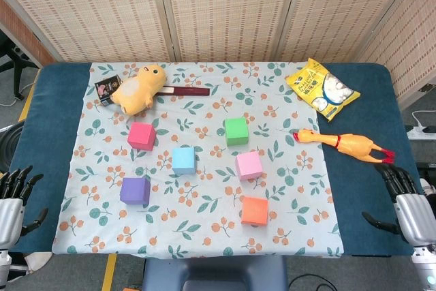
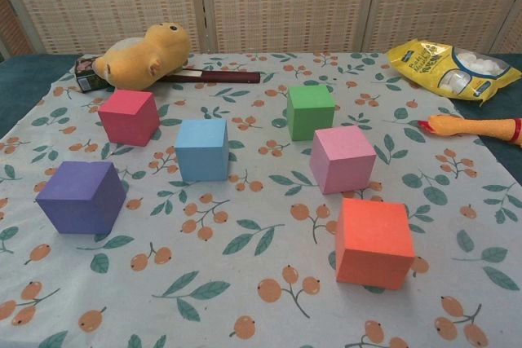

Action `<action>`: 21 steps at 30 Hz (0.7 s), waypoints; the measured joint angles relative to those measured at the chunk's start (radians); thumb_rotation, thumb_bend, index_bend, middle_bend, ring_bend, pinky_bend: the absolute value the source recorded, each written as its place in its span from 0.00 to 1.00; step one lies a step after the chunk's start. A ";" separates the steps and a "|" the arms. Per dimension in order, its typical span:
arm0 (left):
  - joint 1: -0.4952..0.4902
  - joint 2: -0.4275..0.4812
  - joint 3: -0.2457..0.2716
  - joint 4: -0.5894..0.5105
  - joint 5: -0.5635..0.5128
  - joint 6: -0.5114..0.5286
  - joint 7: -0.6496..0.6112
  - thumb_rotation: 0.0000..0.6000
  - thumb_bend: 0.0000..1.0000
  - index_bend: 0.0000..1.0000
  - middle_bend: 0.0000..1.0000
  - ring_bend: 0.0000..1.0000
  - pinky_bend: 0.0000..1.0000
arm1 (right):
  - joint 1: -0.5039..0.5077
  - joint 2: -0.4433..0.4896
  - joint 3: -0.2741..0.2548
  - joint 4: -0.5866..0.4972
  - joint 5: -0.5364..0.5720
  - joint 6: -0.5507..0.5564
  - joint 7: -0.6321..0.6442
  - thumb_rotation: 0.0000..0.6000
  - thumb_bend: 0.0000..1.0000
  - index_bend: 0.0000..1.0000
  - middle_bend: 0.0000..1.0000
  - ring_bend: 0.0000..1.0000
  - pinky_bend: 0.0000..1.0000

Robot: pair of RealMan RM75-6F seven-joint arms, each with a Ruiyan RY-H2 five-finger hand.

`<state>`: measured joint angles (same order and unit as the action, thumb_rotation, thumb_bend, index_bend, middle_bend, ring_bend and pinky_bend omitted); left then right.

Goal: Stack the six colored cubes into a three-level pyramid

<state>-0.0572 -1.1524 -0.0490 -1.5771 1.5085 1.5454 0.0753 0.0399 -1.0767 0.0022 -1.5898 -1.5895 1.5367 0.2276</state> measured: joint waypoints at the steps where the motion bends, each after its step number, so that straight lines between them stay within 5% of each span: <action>1: 0.003 0.000 0.002 0.000 0.001 0.002 -0.003 1.00 0.31 0.19 0.05 0.00 0.02 | -0.002 0.003 0.000 -0.004 -0.003 0.005 -0.002 1.00 0.05 0.00 0.07 0.00 0.04; 21: -0.025 0.006 0.008 0.005 0.054 -0.013 -0.035 1.00 0.31 0.19 0.07 0.00 0.03 | -0.006 0.037 0.001 -0.044 -0.043 0.031 0.004 1.00 0.05 0.00 0.07 0.00 0.03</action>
<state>-0.0824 -1.1460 -0.0410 -1.5726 1.5629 1.5323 0.0406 0.0337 -1.0401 0.0031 -1.6335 -1.6321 1.5678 0.2320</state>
